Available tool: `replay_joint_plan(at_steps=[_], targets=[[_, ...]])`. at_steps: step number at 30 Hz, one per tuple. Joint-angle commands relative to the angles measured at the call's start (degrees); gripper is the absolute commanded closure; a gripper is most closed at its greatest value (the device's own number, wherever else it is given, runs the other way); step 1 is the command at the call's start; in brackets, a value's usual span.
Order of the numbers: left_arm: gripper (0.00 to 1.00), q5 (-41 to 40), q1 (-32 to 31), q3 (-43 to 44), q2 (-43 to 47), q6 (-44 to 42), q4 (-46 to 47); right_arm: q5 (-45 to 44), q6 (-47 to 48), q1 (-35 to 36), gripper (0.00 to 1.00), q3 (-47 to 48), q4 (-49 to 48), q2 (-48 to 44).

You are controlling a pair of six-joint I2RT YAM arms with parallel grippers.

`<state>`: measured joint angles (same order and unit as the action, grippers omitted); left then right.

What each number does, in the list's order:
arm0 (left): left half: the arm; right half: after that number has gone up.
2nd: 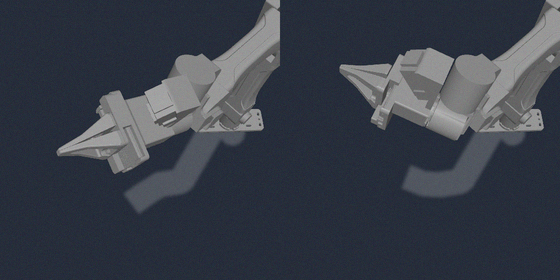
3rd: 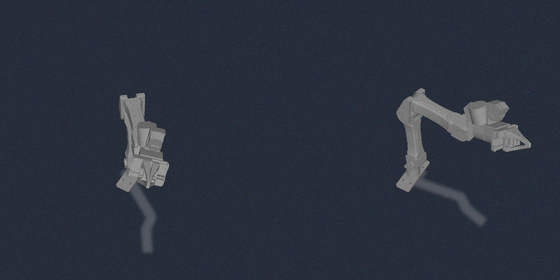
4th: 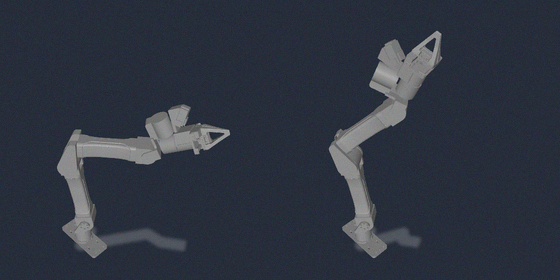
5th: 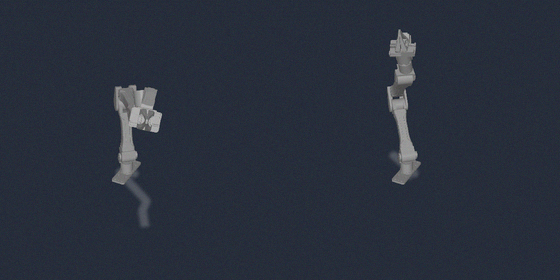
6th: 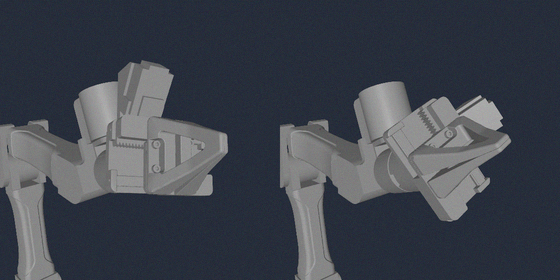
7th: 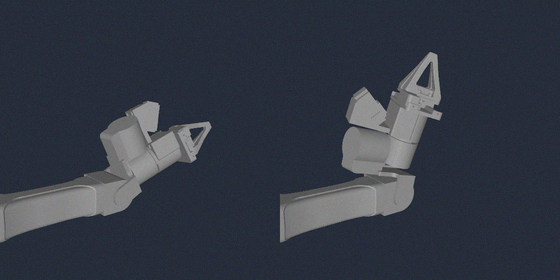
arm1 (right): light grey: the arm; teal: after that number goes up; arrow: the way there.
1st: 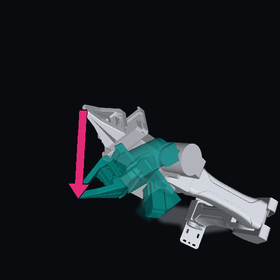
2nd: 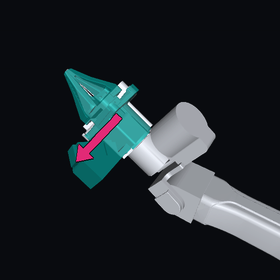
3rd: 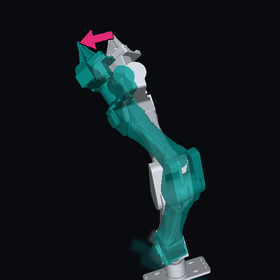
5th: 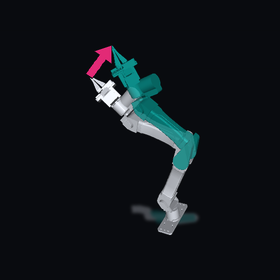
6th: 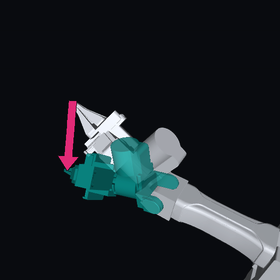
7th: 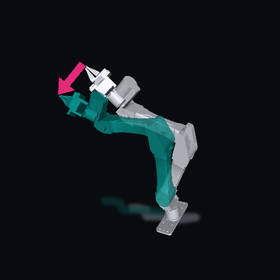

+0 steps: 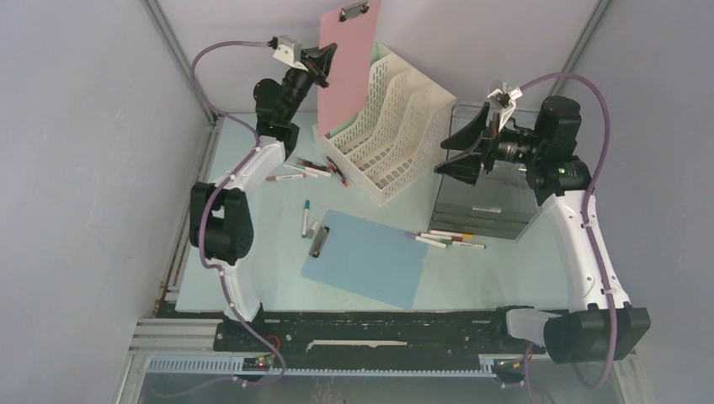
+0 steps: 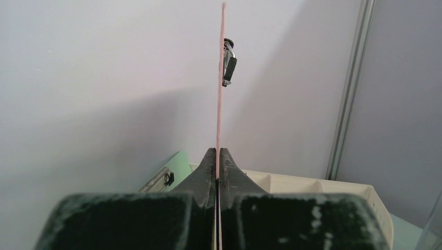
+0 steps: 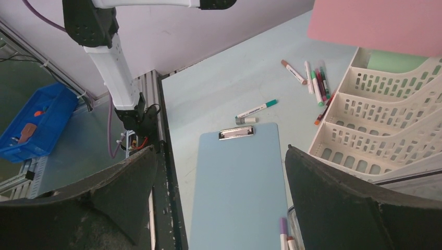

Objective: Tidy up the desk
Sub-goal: Place the folder in the storage box.

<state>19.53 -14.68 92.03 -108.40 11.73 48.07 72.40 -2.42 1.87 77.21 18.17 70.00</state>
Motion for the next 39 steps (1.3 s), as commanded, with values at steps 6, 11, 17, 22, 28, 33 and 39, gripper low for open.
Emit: replay_joint_plan(at_steps=[6,11,17,22,28,33,39], targets=[[1.00,2.07,-0.33,8.29,-7.90,4.48,10.84,0.58,2.33,-0.58,0.00,2.54,2.17,1.87],[1.00,2.44,-0.83,12.14,-13.38,4.97,12.63,0.47,3.96,-0.65,0.00,2.97,3.20,2.33],[1.00,2.18,-1.01,14.20,-18.09,6.46,16.02,0.50,4.82,-0.94,0.00,3.30,4.14,2.78],[1.00,2.60,-0.97,14.11,-20.17,6.09,16.96,0.46,5.13,-0.98,0.00,3.38,4.39,3.34],[1.00,2.62,-0.97,13.31,-22.40,5.52,17.74,0.33,5.53,-0.99,0.00,3.37,4.56,3.54],[1.00,2.72,-0.97,11.68,-23.43,5.50,19.55,0.28,5.74,-0.98,0.00,3.43,4.77,3.66],[1.00,1.78,-0.75,4.75,-21.90,5.17,25.44,0.34,5.84,-0.99,0.00,3.38,4.85,3.88]])
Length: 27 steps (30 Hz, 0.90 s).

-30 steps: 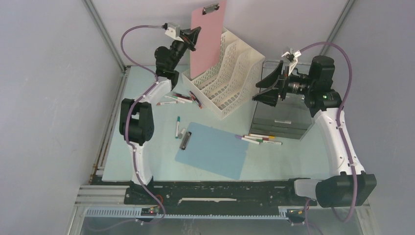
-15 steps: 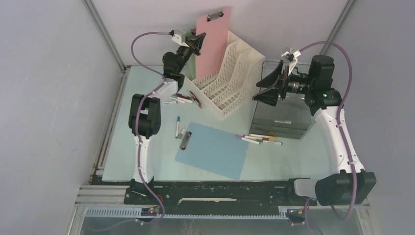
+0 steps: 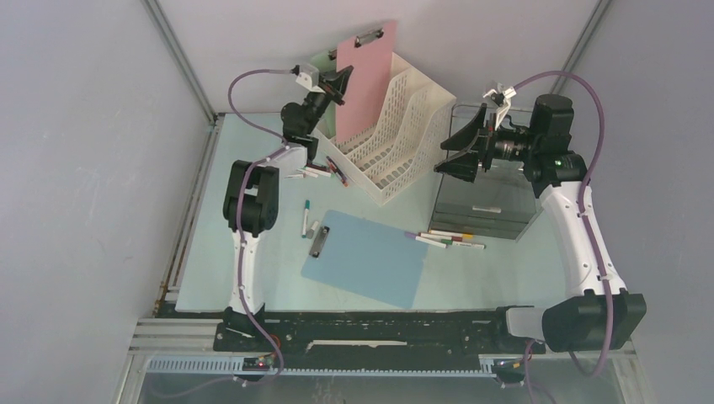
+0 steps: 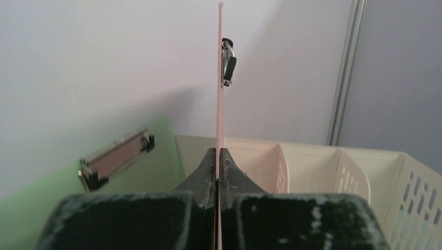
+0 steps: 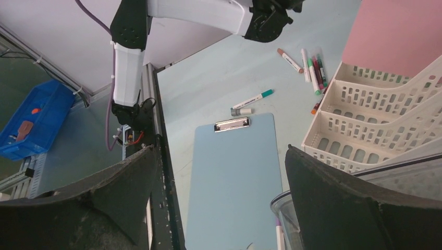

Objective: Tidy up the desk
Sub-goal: Place the folder in the storage box.

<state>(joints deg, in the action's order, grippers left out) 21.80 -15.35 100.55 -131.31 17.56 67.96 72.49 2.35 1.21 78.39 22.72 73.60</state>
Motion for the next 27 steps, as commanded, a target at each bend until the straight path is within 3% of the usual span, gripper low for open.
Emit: replay_joint_plan(at_steps=[1,8,19,20,22,23,27], targets=[[0.98,-0.86,0.03,-4.85,1.39,-0.76,6.19,0.28,1.07,-0.33,0.00,2.15,0.31,0.25],[0.59,-5.00,0.20,-11.68,4.10,-1.96,8.89,0.00,1.44,-0.25,0.00,2.19,0.56,0.06],[0.33,-11.44,1.10,-22.93,18.45,-0.73,3.96,-0.07,1.47,0.11,0.00,1.83,0.23,-0.81],[0.28,-11.81,1.38,-24.46,20.24,0.03,2.63,-0.13,1.58,0.18,0.00,1.73,0.22,-0.89],[0.05,-12.60,2.14,-28.01,23.55,1.70,-0.42,-0.23,1.69,0.40,0.00,1.59,0.13,-1.04],[0.01,-12.84,2.43,-29.49,25.02,2.61,-2.12,-0.34,1.87,0.53,0.00,1.55,0.13,-1.09],[0.00,-16.25,3.70,-35.73,30.69,6.45,-7.93,-1.12,2.69,0.85,0.00,1.46,0.53,-1.31]])
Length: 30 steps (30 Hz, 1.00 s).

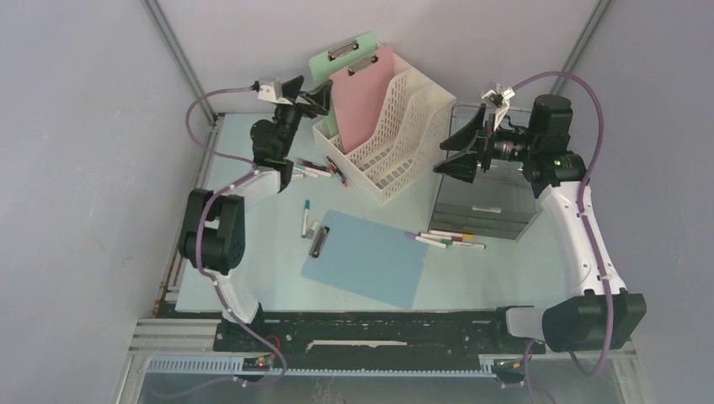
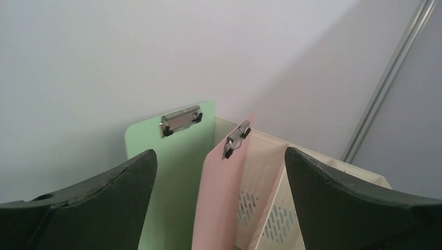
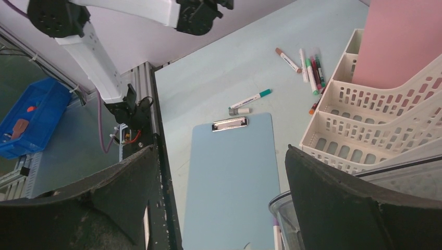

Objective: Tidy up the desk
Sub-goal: Place the folder in the storage box, then move the storage box to the center of the board.

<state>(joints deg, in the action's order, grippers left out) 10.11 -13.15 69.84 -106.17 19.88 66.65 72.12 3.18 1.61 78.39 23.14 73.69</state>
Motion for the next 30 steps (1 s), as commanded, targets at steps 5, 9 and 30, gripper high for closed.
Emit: replay_joint_plan(at_steps=[5,9,30], targets=[[0.00,-5.17,4.46,-10.64,9.65,9.70,-13.31,-1.68,3.41,0.43,0.00,1.46,1.00,-1.70],[0.00,-4.62,5.94,-14.96,12.84,11.08,-16.75,-2.13,4.76,0.50,0.00,1.46,1.72,-1.96],[0.00,-13.04,10.45,-31.98,45.91,11.04,-54.59,-26.00,35.03,17.25,0.00,19.03,32.39,1.76]])
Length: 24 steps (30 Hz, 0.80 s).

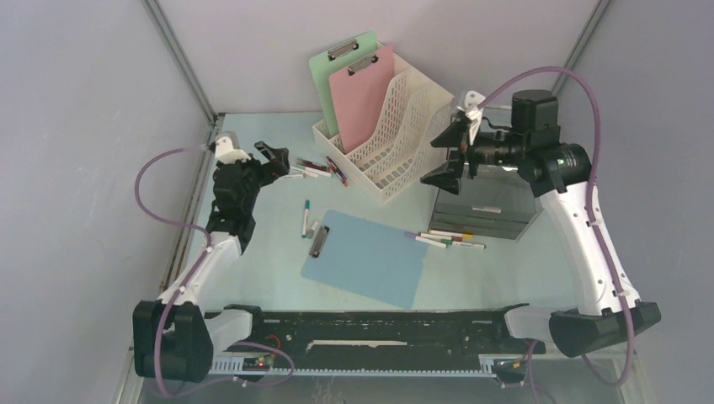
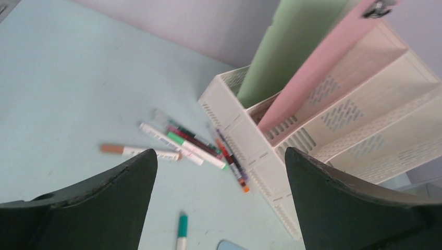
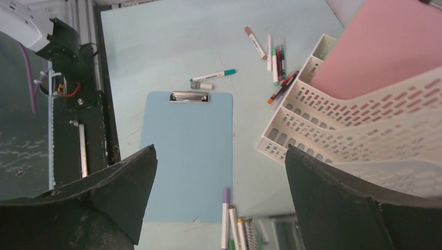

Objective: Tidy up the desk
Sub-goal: Move the storage box to the center of the board.

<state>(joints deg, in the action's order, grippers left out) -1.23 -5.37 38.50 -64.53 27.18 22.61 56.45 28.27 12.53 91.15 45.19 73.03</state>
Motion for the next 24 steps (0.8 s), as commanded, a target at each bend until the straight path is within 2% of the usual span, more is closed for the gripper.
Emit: replay_joint_plan(at_steps=[1,3,5,8,14,19,24], targets=[[0.00,-1.17,3.25,-0.63,5.29,4.68,-12.97,-14.58,11.79,9.78,0.00,8.31,13.18,4.18],[0.00,-1.27,3.86,-1.35,7.94,5.95,-17.46,-24.98,13.04,17.15,0.00,11.71,16.59,7.90],[0.00,-0.73,3.95,-4.16,11.75,6.61,-17.99,-33.96,11.67,22.91,0.00,13.60,16.53,12.01],[0.00,0.59,4.05,-8.00,18.17,7.40,-18.84,-42.39,7.32,27.42,0.02,17.65,14.55,20.22],[0.00,0.80,4.13,-12.56,31.65,8.06,-24.53,-46.34,-0.97,27.33,0.21,30.44,14.83,37.68],[0.00,-0.06,4.14,-16.02,40.10,8.69,-27.61,-50.01,-3.38,26.06,0.28,34.50,12.96,47.84],[0.00,-0.79,4.18,-17.85,44.15,9.28,-28.76,-51.09,-4.41,24.40,0.32,39.83,12.93,56.00]])
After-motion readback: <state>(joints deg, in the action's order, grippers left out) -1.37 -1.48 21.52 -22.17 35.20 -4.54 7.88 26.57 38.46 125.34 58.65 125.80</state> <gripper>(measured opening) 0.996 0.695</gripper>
